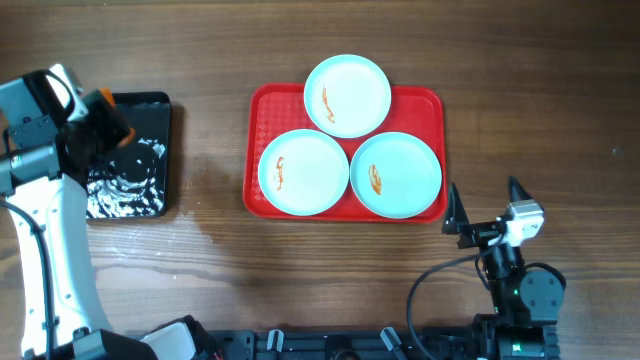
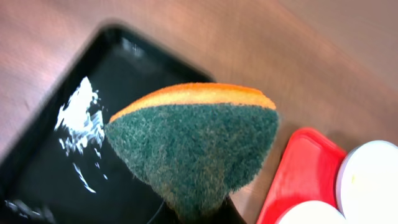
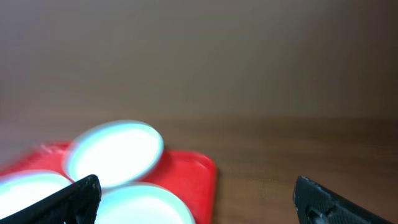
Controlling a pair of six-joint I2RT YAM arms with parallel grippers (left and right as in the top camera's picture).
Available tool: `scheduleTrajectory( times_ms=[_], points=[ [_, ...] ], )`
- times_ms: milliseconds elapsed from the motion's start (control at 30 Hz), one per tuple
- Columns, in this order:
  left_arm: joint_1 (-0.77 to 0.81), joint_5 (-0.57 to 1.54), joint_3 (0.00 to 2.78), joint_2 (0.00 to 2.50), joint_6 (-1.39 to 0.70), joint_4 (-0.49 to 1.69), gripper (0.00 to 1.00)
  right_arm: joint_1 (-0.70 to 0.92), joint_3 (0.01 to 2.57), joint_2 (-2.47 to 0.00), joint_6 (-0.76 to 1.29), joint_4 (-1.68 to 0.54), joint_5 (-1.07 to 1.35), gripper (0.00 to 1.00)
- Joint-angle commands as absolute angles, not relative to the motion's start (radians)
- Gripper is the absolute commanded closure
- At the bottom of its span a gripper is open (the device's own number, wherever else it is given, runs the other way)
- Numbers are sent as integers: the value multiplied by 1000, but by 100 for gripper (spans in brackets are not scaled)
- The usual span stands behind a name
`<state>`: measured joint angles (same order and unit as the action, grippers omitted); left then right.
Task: Clean dirty plates on tray and stack at the side
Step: 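Reach the right gripper to the left plate's rim on the red tray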
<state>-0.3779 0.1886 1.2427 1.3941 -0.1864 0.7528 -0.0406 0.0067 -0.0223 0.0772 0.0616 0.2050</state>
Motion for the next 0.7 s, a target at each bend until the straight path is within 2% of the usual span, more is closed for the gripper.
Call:
scheduleTrajectory(
  times_ms=[0, 133, 233, 333, 400, 567, 667],
  points=[
    [-377, 235, 1244, 1403, -202, 800, 96, -36, 6, -24, 554, 50, 564, 0],
    [-378, 195, 1244, 1403, -202, 803, 96, -36, 6, -24, 1021, 60, 573, 0],
    [-378, 125, 1244, 1404, -202, 807, 95, -36, 6, -24, 1174, 198, 589, 0],
    [-377, 112, 1244, 1409, -202, 810, 94, -36, 13, -25, 1181, 474, 601, 0],
    [-377, 112, 1244, 1410, -202, 810, 95, -37, 53, -31, 1179, 496, 579, 0],
    [-377, 114, 1244, 1410, -202, 813, 95, -37, 296, -176, 944, 300, 611, 0],
    [-377, 114, 1244, 1410, -202, 813, 95, -36, 539, -391, 661, 93, 718, 0]
  ],
)
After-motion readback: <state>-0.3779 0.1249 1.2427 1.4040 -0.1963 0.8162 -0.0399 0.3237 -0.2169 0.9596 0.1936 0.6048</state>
